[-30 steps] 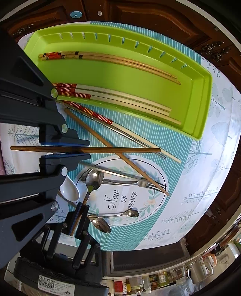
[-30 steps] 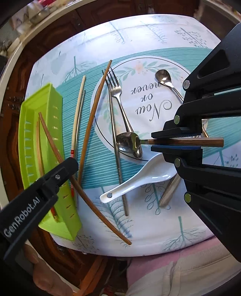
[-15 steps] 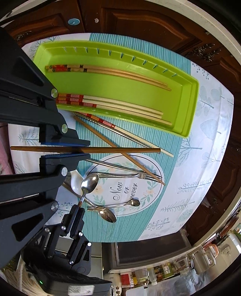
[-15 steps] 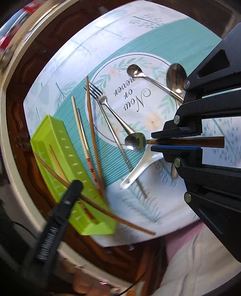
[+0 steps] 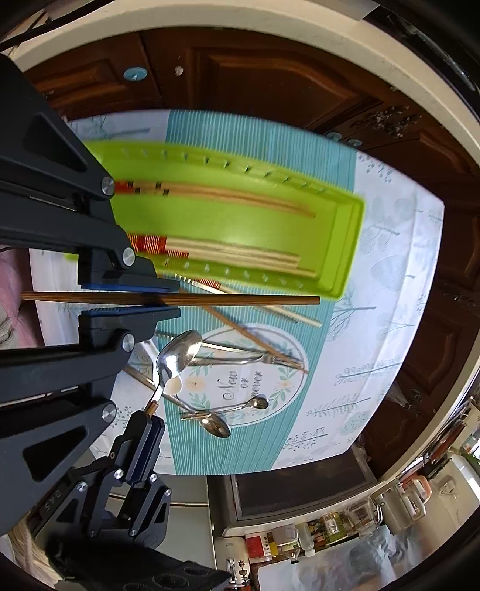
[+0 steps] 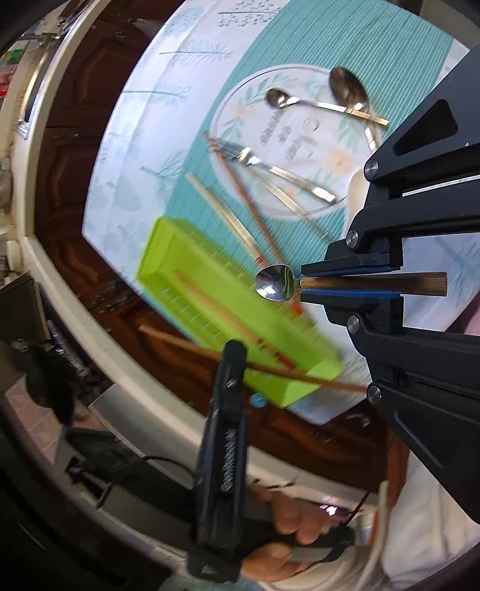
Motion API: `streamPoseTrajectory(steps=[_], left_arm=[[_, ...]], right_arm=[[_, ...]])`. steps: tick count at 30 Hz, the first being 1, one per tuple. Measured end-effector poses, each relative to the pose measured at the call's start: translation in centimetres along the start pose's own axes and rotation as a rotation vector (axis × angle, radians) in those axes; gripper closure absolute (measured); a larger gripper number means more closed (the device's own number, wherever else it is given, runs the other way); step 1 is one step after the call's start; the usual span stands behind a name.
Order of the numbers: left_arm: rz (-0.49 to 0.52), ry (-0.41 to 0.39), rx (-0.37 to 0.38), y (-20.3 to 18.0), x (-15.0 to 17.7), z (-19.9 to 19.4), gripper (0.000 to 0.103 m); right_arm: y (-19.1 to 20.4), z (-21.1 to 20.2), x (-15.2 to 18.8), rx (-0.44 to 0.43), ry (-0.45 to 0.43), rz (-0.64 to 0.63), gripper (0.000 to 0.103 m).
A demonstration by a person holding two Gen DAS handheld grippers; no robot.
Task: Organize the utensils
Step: 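Carry the chopstick and spoon over the green tray and open both grippers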
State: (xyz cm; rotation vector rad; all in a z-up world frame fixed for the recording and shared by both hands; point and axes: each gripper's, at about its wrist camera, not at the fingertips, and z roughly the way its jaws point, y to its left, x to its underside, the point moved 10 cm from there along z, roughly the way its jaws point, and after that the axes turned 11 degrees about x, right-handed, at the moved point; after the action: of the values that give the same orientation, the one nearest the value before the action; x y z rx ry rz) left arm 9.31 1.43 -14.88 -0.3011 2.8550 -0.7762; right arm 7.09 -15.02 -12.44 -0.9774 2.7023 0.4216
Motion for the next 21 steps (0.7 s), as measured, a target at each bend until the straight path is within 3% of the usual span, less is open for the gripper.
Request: streamPoseTrajectory(steps=[6,12,17,20,21], left_arm=[[0.035,0.029,-0.034,2.9,-1.9,-1.1,0.099],[0.067,0.092,-0.079,6.2,-4.4,1.3,0.099],[0.086,0.12,-0.094,7.6,-6.0,3.8,0.099],[0.12,0.138,-0.117,8.0,-6.6,5.2,0.098],[0.129,0.144,-0.128,8.2,-6.6,5.4,0.092]], right_arm=[[3.2,0.6,-4.4,0.026,-0.068,0.077,0.097],[3.7,5.6,-7.9,0.123,-0.1,0.249,0.097],[3.2,10.0,-8.8,0.18,-0.104,0.382,0.097],[3.2,12.4,-8.1,0.141,-0.06,0.427,0.096],[3.4,13.2,-7.8,0.119,-0.033,0.442,0.095]])
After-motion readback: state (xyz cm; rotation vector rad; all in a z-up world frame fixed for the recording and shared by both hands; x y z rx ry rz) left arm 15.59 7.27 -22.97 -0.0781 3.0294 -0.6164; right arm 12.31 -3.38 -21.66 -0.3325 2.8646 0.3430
